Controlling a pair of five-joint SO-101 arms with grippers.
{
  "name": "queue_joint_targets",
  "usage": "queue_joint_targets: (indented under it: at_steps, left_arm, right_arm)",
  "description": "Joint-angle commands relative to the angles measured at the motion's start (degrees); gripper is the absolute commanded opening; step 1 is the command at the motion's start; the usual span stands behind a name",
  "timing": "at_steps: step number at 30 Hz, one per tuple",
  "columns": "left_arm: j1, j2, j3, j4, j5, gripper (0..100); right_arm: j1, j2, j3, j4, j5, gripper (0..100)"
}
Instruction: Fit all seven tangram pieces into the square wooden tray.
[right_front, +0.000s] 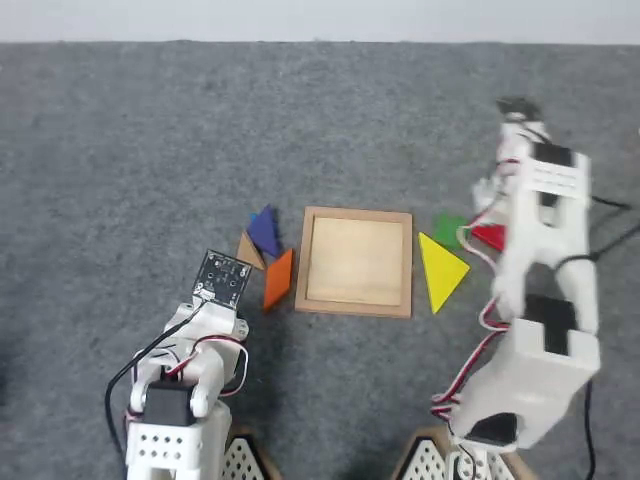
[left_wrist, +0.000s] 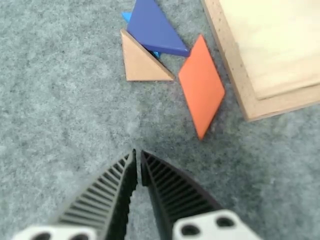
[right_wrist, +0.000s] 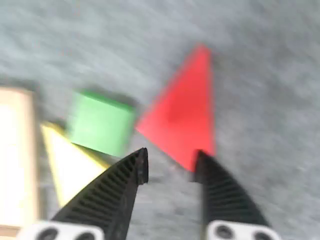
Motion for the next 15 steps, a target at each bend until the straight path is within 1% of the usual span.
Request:
queue_joint_targets:
  at_steps: [1, 6, 11, 15]
  left_arm:
    - [-0.2, -1.0, -0.7, 0.2, 0.4, 2]
    - [-0.2, -1.0, -0.7, 0.2, 0.4, 2]
    - [-0.2, -1.0, -0.7, 0.2, 0.4, 2]
    - [-0.2, -1.0, -0.7, 0.2, 0.4, 2]
  right_arm:
    - [-1.0, -3.3, -3.2, -2.2, -2.5, 29.6]
    - [-0.5, 4.1, -5.1, -4.4, -2.7, 29.6]
    - [1.8, 13.1, -9.7, -2.5, -2.1, 29.6]
    - [4.0, 16.0, -10.9, 0.7, 2.1, 29.6]
